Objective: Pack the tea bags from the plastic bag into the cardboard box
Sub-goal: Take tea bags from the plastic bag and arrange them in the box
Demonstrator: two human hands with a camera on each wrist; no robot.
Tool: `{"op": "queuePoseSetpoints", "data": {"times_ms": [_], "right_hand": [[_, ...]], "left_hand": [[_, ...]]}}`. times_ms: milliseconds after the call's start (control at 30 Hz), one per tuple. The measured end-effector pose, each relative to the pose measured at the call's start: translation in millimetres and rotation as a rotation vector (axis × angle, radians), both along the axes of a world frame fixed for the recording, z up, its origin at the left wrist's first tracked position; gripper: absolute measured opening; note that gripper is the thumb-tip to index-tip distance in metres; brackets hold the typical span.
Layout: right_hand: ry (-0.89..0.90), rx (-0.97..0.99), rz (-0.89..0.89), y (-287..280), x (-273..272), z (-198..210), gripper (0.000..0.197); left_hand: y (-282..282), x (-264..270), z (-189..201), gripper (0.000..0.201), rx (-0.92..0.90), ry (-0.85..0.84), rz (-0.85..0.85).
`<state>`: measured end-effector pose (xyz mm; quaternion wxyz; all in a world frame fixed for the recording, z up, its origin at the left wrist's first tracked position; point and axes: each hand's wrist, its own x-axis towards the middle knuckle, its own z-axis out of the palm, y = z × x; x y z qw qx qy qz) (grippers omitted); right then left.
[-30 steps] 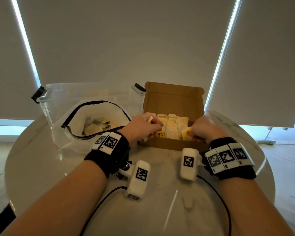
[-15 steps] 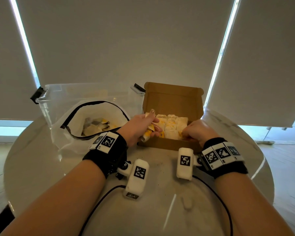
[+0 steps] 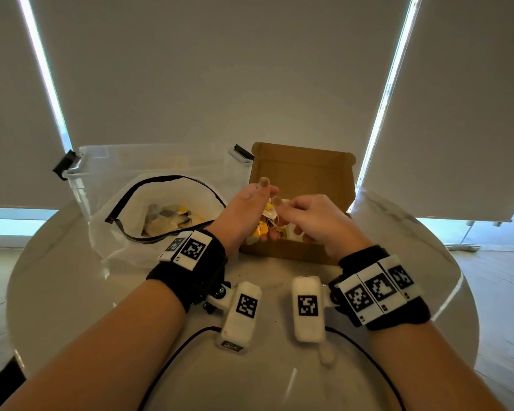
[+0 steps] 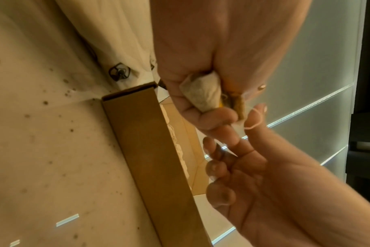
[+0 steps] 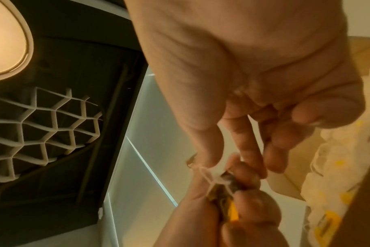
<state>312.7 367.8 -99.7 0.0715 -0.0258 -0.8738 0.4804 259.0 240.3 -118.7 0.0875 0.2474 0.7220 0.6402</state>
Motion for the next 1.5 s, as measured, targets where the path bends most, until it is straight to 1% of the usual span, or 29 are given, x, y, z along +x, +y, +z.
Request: {"op": "queuePoseSetpoints", "data": {"times_ms": [33,100,167,233,333,400,433,500,567,633,700,767,800,867,933,967,1000,1033,1100,1133,1167,1233,1300,1400,1433,1500], "right_hand": [[-0.012,-0.017,0.029,-0.5,0.1,-0.9,0.021],[0.015,-0.053,0.079,0.8,-2.1,-3.0,0.033],[0.09,-0.006,0.111,1.6,-3.7,-4.1,0.043],[0.158,0.058,0.136,1.0,-4.0,-4.6,0.038],[0.222,-0.012,0.138,-0.7,-2.3,-4.5,0.015],[0.29,0.023,0.06,2.8,-4.8,-4.9,0.006],[0.315,0.024,0.024,5.3,-7.1,-5.0,0.007],[0.33,-0.028,-0.025,9.0,-9.8,-4.7,0.016],[0.289,-0.119,-0.023,10.3,-11.0,-4.4,0.023],[0.217,-0.243,0.023,9.6,-10.7,-4.2,0.028],[0.168,-0.352,0.076,10.4,-11.2,-5.3,0.033],[0.15,-0.386,0.12,12.6,-11.6,-6.3,0.033],[0.148,-0.393,0.128,13.2,-11.2,-5.6,0.033],[0.143,-0.44,0.099,15.1,-12.2,-4.5,0.03],[0.081,-0.531,0.062,16.3,-11.2,-2.5,0.023],[0.041,-0.541,0.045,18.1,-11.0,-2.2,0.028],[0.017,-0.512,0.028,19.0,-10.9,-2.9,0.032],[0.023,-0.448,0.017,19.9,-11.6,-4.8,0.028],[0.081,-0.382,0.001,19.0,-11.2,-6.5,0.012],[0.112,-0.387,-0.019,20.0,-11.4,-6.2,0.005],[0.136,-0.396,-0.055,22.9,-12.2,-5.5,0.004],[0.147,-0.384,-0.151,32.9,-12.4,-1.9,0.007],[0.103,-0.304,-0.256,44.3,-11.5,0.9,0.007],[0.026,-0.074,-0.382,59.2,-10.5,0.5,0.008],[-0.027,-0.009,-0.389,61.9,-10.3,0.6,0.007],[-0.178,0.048,-0.342,62.7,-10.6,0.9,0.006]], "left_hand": [[-0.5,-0.1,-0.7,0.05,-0.01,0.016,0.005],[-1.0,-1.9,-2.1,0.052,-0.01,0.029,-0.003],[-0.4,-3.0,-2.8,0.052,-0.009,0.049,-0.031],[0.5,-3.3,-2.7,0.055,-0.026,0.062,-0.032],[2.0,-4.4,-2.4,0.057,-0.065,0.026,-0.05],[3.1,-4.3,-1.5,0.061,-0.067,-0.054,-0.064],[3.4,-3.9,-0.6,0.065,-0.058,-0.109,-0.071],[2.7,-4.5,0.3,0.071,-0.046,-0.221,-0.071],[1.5,-4.1,-0.4,0.071,0.011,-0.354,-0.085],[1.1,-3.4,-2.0,0.065,0.107,-0.473,-0.151],[2.0,-2.8,-4.7,0.046,0.146,-0.484,-0.181],[2.7,-2.0,-6.2,0.028,0.134,-0.428,-0.195],[3.2,-2.3,-6.3,0.023,0.137,-0.399,-0.194],[3.7,-2.3,-5.7,0.017,0.14,-0.334,-0.149],[3.3,-2.2,-4.1,0.011,0.133,-0.266,-0.065],[3.1,-2.7,-3.7,0.01,0.135,-0.237,-0.038],[2.8,-3.3,-4.1,0.01,0.128,-0.205,-0.019],[2.6,-3.0,-4.2,0.012,0.108,-0.173,-0.008],[2.5,-3.4,-5.1,0.018,0.035,-0.11,0.007],[2.7,-3.8,-5.6,0.018,-0.005,-0.086,0.018],[3.1,-4.0,-5.5,0.018,-0.036,-0.073,0.03],[3.7,-5.0,-5.3,0.019,-0.061,-0.085,0.053],[3.8,-7.1,-5.8,0.024,-0.065,-0.142,0.066],[4.4,-9.1,-7.7,0.023,-0.096,-0.209,0.05],[4.8,-9.5,-8.0,0.023,-0.11,-0.212,0.047],[5.3,-9.9,-7.9,0.023,-0.116,-0.223,0.042]]}}
